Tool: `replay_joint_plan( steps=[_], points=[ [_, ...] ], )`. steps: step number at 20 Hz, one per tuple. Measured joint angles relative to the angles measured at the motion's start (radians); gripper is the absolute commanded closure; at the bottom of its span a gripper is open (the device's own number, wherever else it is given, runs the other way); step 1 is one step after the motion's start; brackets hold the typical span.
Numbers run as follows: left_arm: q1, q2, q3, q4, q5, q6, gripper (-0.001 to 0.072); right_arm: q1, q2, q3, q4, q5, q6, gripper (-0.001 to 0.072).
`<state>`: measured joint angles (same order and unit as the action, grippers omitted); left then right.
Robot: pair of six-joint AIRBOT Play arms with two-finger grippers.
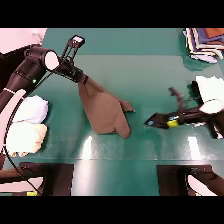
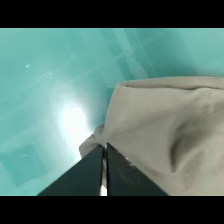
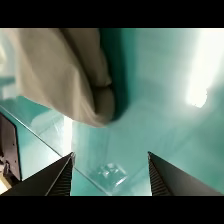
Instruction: Fold the shirts.
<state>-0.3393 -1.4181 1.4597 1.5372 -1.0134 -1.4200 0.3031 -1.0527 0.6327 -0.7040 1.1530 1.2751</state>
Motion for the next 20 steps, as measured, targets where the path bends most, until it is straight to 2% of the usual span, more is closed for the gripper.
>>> replay_joint_plan(
  steps=[3,6,7,8,9,14,20],
  points=[
    [0.0,0.006,0.001,0.008,0.001,-0.007,0.0678,0.146,-0.121,0.011,0.064,-0.116,-0.037,0.0194],
    [0.0,0.008,0.001,0.012,0.001,-0.015,0.0677,0.247,-0.248,0.09,0.087,-0.169,-0.058,0.0309],
    [0.0,0.009,0.001,0.013,0.001,-0.017,0.0678,0.268,-0.286,0.119,0.092,-0.18,-0.062,0.0415],
    [0.0,0.009,0.001,0.014,0.0,-0.02,0.0678,0.284,-0.323,0.151,0.093,-0.182,-0.067,0.0588],
    [0.0,0.011,0.001,0.014,-0.002,-0.026,0.0678,0.294,-0.354,0.179,0.095,-0.182,-0.072,0.0697],
    [0.0,0.092,0.023,0.032,-0.012,-0.059,0.0678,0.247,-0.374,0.322,0.096,-0.136,-0.091,0.0697],
    [0.0,0.375,0.167,0.067,-0.015,-0.071,0.0678,0.01,-0.118,0.578,0.097,-0.015,-0.085,0.0698]
  ],
)
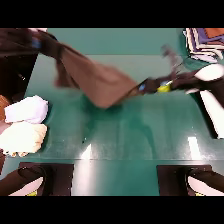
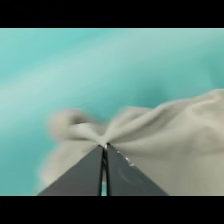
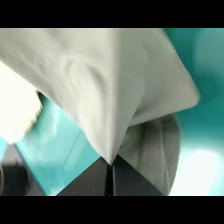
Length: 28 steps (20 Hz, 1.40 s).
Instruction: Fold the shirts.
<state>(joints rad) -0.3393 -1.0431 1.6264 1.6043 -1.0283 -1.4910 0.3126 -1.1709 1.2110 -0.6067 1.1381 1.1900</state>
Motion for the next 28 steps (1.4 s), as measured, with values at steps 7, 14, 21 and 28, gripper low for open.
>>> replay_joint_plan(
  steps=[7,14,21,28],
  points=[
    [-0.002,0.266,0.069,-0.048,-0.034,-0.041,0.0679,-0.196,0.208,0.354,-0.145,0.124,0.161,0.0699],
    [-0.029,0.172,-0.07,-0.135,-0.237,-0.064,0.0679,-0.174,0.089,0.504,-0.402,0.37,0.336,0.0698],
    [-0.107,0.056,-0.535,-0.211,-0.144,-0.029,0.066,-0.014,-0.079,0.268,-0.592,0.427,0.376,0.0699],
    [-0.085,0.041,-0.647,-0.331,-0.117,0.015,0.0186,-0.053,-0.061,0.189,-0.617,0.405,0.381,0.0699]
  ],
)
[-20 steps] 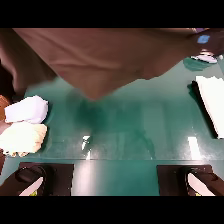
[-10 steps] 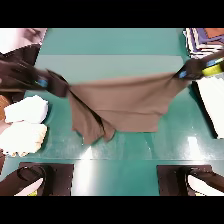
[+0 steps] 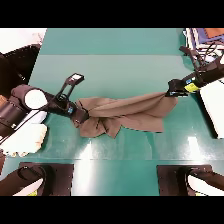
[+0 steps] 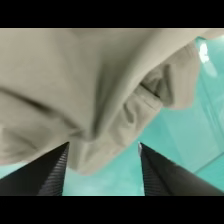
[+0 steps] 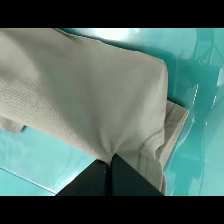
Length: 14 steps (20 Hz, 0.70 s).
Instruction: Fold the shirts.
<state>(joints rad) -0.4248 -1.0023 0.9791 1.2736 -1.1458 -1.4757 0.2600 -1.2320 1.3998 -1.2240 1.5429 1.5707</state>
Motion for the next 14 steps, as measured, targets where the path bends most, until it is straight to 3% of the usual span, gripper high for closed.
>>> replay_joint_plan(
  steps=[4,8,14],
  points=[
    [0.137,0.012,0.051,0.047,-0.045,0.021,0.0186,-0.034,0.042,-0.007,-0.004,-0.011,0.001,0.0698],
    [0.232,0.019,-0.04,0.053,-0.049,0.054,0.0187,-0.045,0.062,-0.009,-0.006,-0.033,0.001,0.0698],
    [0.265,0.013,-0.308,-0.126,0.215,0.197,0.0189,-0.048,0.068,-0.009,0.0,-0.052,0.002,0.0698]
  ],
)
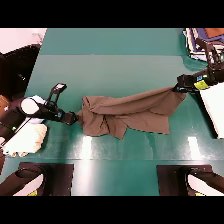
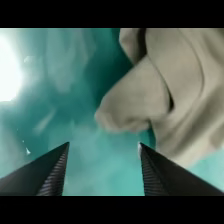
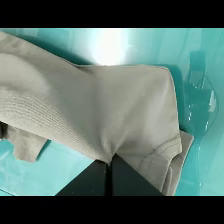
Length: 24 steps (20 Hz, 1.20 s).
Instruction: Fold the shirts.
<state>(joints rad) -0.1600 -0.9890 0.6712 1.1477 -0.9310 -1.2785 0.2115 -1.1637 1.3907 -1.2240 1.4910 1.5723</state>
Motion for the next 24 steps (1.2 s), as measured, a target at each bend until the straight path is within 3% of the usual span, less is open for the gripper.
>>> replay_joint_plan(
  steps=[1,2,5,6,7,8,13,19,24],
  points=[
    [0.002,-0.006,-0.024,-0.038,0.045,0.031,0.0208,0.0,0.0,0.0,0.0,-0.001,0.0,0.0698],
    [0.003,-0.017,-0.042,-0.077,0.089,0.06,0.0304,0.0,0.001,0.0,0.001,-0.001,0.0,0.0698],
    [0.004,-0.063,-0.071,-0.153,0.173,0.117,0.0339,0.0,0.001,0.0,0.002,0.0,0.009,0.0698],
    [0.005,-0.079,-0.076,-0.168,0.189,0.127,0.0398,0.0,0.001,0.0,0.002,0.0,0.012,0.0698],
    [0.005,-0.089,-0.079,-0.182,0.202,0.135,0.0625,0.001,0.001,0.0,0.002,0.001,0.013,0.0698],
    [0.005,-0.097,-0.08,-0.19,0.212,0.142,0.0673,0.001,0.002,0.0,0.003,0.002,0.014,0.0698],
    [0.012,-0.095,0.033,-0.129,0.18,0.131,0.0679,0.001,0.002,0.045,-0.002,0.002,0.015,0.0698],
    [0.1,0.134,0.455,0.151,0.121,0.028,0.0679,-0.001,0.002,0.339,-0.007,0.011,-0.019,0.0698],
    [0.149,0.319,0.803,0.233,0.108,0.009,0.0679,-0.001,0.015,0.601,-0.008,0.043,-0.027,0.0698]
  ],
)
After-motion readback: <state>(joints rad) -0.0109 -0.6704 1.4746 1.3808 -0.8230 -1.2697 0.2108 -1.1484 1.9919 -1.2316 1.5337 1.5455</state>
